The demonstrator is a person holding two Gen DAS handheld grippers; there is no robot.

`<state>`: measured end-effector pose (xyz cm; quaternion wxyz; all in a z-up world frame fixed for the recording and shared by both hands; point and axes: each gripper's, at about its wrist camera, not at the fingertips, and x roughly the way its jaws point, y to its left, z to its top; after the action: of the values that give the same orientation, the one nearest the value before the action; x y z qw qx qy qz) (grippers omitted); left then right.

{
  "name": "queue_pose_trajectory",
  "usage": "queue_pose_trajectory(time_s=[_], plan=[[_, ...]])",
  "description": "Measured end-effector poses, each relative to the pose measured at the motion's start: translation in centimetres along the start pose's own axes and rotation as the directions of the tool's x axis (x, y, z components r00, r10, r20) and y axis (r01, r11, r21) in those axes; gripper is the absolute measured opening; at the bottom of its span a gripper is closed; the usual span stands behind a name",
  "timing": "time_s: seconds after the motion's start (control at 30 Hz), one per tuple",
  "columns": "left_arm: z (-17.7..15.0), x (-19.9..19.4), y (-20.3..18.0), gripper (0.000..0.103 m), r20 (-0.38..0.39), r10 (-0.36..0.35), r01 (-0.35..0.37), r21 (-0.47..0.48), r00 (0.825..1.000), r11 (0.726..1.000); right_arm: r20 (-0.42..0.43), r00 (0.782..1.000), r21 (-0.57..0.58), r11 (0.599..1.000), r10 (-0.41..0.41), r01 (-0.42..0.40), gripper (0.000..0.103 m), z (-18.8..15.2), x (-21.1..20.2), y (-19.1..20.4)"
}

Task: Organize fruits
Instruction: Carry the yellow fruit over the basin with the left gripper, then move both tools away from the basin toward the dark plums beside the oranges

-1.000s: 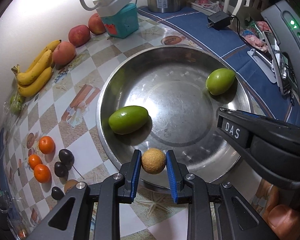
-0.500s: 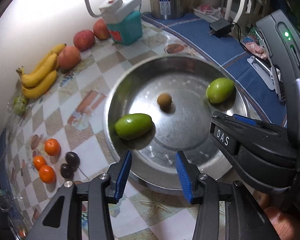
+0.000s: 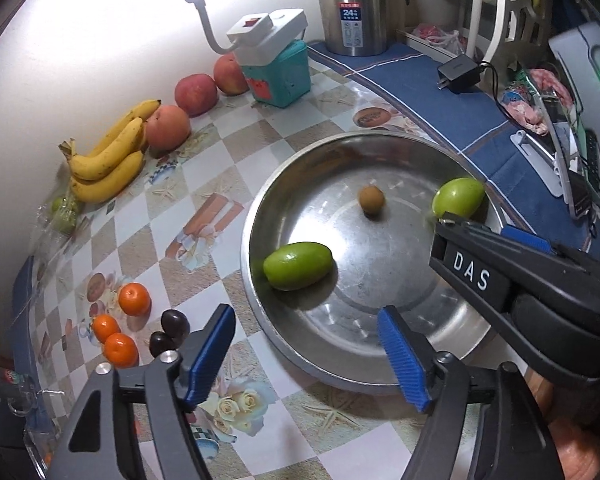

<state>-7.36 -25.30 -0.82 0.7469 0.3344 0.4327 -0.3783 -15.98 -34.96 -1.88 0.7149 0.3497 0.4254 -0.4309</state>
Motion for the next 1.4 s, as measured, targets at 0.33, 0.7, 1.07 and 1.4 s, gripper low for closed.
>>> queue_pose_trajectory(time_s=[0.33, 0.7, 1.07, 1.4], plan=[[0.0, 1.3, 1.2, 0.101, -0.019, 0.038, -0.038, -0.013, 0.999, 0.999, -0.040, 0.999, 0.025, 1.000, -0.016, 0.017, 0.074, -0.6, 1.0, -0.7], [0.2, 1.8, 4.1, 0.103, -0.042, 0.054, -0.057, -0.069, 0.998, 0.996, -0.061, 0.998, -0.020, 1.000, -0.018, 0.017, 0.094, -1.0, 1.8, 0.2], [0.3, 0.5, 7.3, 0.103, -0.010, 0.069, -0.070, -0.132, 0.998, 0.989, -0.042, 0.998, -0.024, 0.999, 0.040, -0.041, 0.094, -0.6, 1.0, 0.9], [-1.0, -0.3, 12.9, 0.103, 0.001, 0.097, -0.093, -0.289, 0.995, 0.953, 0.061, 0.988, -0.088, 0.987, 0.140, -0.135, 0.103, -0.2, -1.2, 4.1]])
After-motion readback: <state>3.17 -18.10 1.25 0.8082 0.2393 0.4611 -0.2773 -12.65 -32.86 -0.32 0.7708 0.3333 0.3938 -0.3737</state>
